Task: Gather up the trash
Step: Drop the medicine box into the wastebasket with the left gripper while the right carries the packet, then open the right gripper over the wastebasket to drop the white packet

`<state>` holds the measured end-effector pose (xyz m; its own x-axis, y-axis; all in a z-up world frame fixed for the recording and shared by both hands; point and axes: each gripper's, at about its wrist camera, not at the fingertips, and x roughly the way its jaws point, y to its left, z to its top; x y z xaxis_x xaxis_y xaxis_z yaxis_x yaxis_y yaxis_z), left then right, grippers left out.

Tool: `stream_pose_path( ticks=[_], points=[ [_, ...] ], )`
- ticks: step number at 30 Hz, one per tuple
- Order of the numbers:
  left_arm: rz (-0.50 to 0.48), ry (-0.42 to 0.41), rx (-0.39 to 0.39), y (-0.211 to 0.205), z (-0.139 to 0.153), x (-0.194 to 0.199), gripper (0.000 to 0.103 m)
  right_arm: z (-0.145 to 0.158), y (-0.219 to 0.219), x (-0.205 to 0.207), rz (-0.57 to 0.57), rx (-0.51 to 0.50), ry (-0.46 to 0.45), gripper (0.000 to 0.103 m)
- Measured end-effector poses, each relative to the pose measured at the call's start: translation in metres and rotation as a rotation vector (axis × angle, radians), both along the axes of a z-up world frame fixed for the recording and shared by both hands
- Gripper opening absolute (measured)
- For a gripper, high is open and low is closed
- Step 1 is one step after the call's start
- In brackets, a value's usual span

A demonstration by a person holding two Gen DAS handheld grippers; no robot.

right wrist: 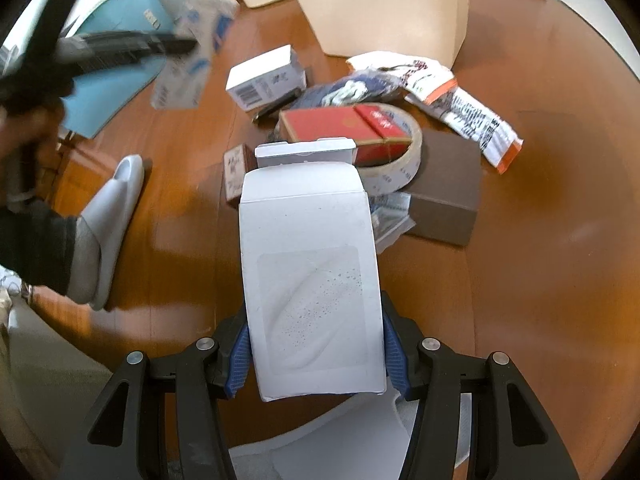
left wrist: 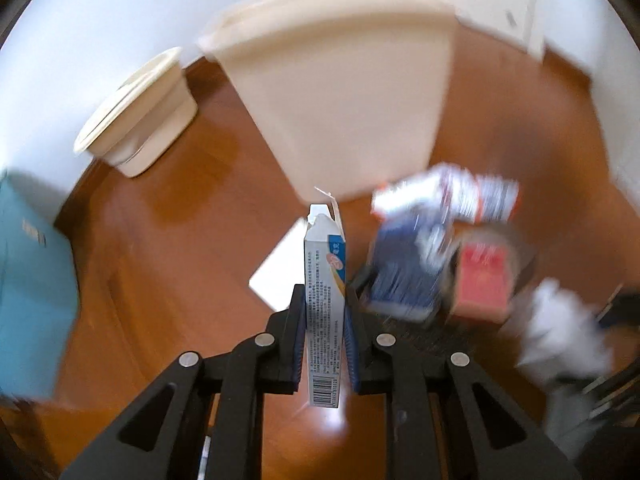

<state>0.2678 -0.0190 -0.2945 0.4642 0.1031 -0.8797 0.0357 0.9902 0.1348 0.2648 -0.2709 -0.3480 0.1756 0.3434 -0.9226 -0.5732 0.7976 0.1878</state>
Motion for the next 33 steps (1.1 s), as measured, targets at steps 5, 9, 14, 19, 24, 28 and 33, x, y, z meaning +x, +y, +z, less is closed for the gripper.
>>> stream_pose_path(
  ticks=[5, 9, 14, 19, 24, 28, 33],
  points=[
    [0.042, -0.147, -0.228, -0.015, 0.090, 0.030, 0.016, 0.011, -0.003, 0.010, -0.047, 0.035, -0.032, 0.058],
    [-0.008, -0.298, -0.271, -0.018, 0.149, 0.074, 0.016, 0.023, -0.003, 0.017, -0.069, 0.074, -0.058, 0.058],
    [0.039, -0.343, -0.248, -0.006, 0.154, 0.143, 0.016, 0.031, -0.005, 0.022, -0.089, 0.097, -0.077, 0.058],
    [0.141, -0.233, -0.273, 0.012, 0.099, 0.175, 0.016, 0.034, -0.005, 0.023, -0.096, 0.101, -0.080, 0.058],
    [0.168, -0.219, -0.276, 0.016, 0.086, 0.160, 0.017, 0.047, -0.009, 0.028, -0.106, 0.115, -0.099, 0.058],
    [0.136, -0.213, -0.239, 0.008, 0.092, 0.135, 0.019, 0.073, -0.017, 0.042, -0.136, 0.146, -0.147, 0.058],
    [0.165, -0.208, -0.250, 0.018, 0.097, 0.091, 0.019, 0.143, -0.020, 0.070, -0.156, 0.242, -0.306, 0.058]
  ],
)
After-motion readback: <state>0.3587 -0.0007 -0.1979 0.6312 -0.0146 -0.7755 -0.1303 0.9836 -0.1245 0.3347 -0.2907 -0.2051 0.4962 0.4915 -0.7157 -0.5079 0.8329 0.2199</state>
